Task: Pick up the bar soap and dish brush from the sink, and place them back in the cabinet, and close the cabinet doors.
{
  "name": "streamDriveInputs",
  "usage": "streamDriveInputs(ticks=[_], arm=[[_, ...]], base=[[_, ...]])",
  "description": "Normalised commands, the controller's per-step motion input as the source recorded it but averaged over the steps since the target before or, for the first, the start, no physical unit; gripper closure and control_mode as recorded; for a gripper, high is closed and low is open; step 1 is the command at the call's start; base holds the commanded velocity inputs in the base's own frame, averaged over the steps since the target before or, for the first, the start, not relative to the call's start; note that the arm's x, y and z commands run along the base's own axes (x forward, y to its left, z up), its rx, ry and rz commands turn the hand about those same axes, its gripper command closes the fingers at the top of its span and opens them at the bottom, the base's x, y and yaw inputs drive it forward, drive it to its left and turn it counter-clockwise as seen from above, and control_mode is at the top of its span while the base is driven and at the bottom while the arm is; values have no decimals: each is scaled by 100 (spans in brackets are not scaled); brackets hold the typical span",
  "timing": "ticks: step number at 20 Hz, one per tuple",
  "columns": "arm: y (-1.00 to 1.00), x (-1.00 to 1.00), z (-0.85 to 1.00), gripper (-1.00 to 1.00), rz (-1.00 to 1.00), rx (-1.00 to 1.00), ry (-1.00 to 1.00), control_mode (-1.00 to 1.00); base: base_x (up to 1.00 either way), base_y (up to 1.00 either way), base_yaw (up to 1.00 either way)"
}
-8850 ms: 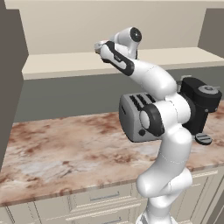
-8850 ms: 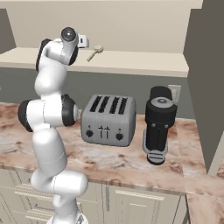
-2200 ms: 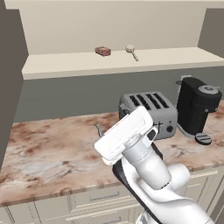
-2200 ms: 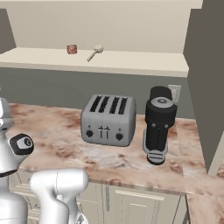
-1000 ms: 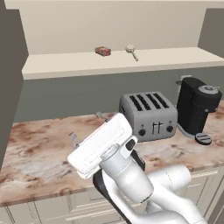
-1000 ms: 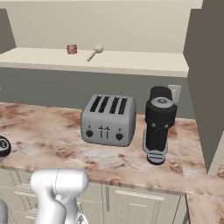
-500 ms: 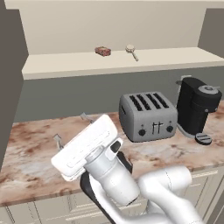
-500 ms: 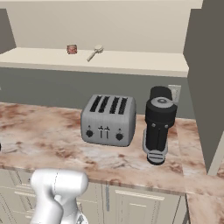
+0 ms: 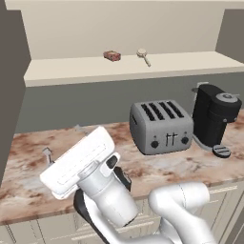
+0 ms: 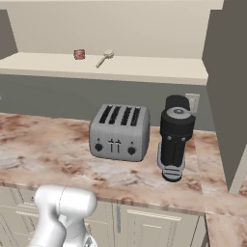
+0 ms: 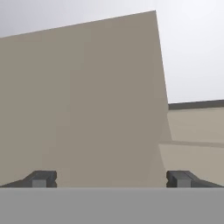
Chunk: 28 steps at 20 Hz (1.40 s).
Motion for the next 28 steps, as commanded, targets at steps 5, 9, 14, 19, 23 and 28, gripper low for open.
streamDriveInputs(ticks=[5,9,14,19,23,28], arm=[[2,-15,-6,-100,0,10,4,-100],[8,-9,-15,-100,1,7,5,-100],[8,-1,-11,-100,2,5,2,-100],[15,0,-14,-100,5,3,1,-100],[16,0,-8,-100,6,3,1,-100],[11,0,-6,-100,7,2,0,-100]], base=[[0,0,0],[0,0,0],[0,0,0],[0,0,0],[0,0,0],[0,0,0]])
